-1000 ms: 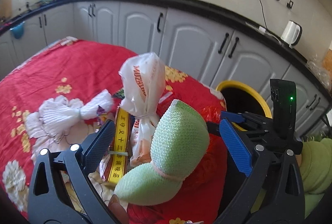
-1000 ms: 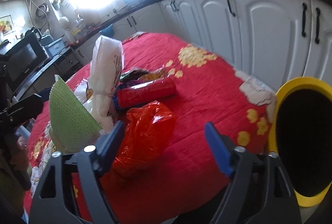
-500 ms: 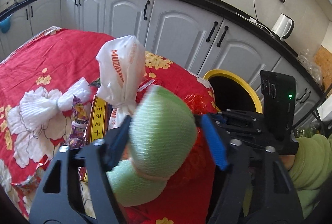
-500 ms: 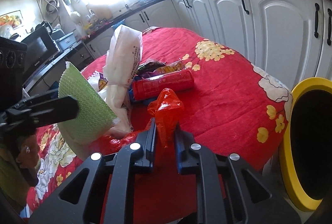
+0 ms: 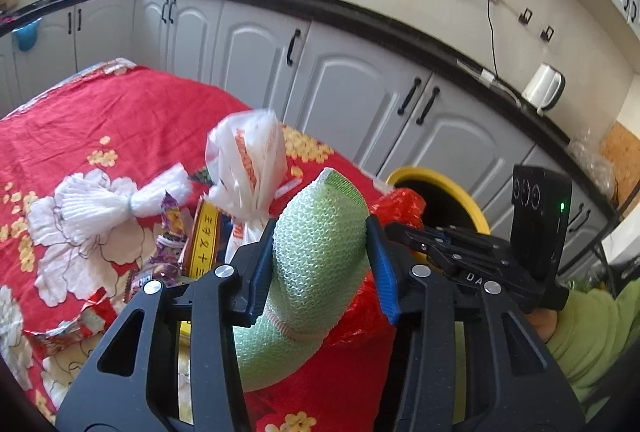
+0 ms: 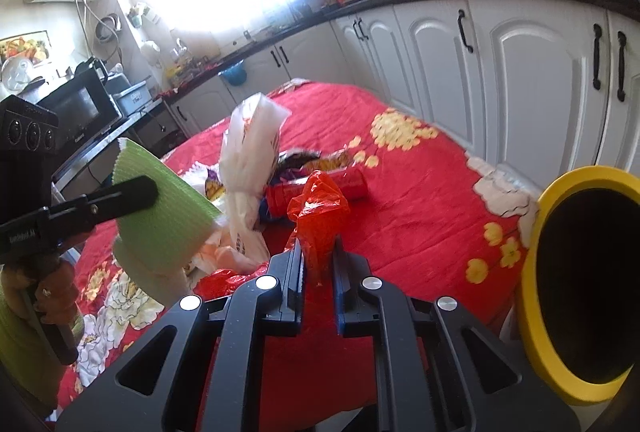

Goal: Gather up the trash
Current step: 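Carry both items to the yellow-rimmed bin while the right tool releases the red bag inside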

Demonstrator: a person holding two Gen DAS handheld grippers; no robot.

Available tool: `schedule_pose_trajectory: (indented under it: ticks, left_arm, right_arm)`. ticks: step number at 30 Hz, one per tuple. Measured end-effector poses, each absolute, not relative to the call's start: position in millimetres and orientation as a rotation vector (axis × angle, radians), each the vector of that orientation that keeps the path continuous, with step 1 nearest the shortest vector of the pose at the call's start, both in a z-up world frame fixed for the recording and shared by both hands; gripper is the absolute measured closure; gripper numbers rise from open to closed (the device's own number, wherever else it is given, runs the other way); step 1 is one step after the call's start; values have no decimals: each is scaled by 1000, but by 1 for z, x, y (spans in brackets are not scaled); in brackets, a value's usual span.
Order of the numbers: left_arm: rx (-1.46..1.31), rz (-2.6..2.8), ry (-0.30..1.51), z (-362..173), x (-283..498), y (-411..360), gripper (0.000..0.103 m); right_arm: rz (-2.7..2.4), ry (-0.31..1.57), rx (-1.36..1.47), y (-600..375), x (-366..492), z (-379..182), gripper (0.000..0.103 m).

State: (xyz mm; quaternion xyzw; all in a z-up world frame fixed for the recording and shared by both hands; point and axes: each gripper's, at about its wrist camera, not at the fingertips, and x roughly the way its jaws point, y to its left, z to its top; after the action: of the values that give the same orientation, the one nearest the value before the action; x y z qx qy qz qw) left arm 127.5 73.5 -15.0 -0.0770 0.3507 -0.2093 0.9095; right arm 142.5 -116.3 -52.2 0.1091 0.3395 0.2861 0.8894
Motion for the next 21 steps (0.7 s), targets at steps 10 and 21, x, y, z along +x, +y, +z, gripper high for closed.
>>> schedule_pose_trajectory:
  ticks: [10, 21]
  left_arm:
    - [-222, -433, 654, 11, 129, 56, 68]
    - [-235, -459, 650, 7, 141, 18, 68]
  right_arm:
    - [519, 621, 252, -158, 138, -31, 92]
    - [431, 570, 275, -202, 134, -24, 92]
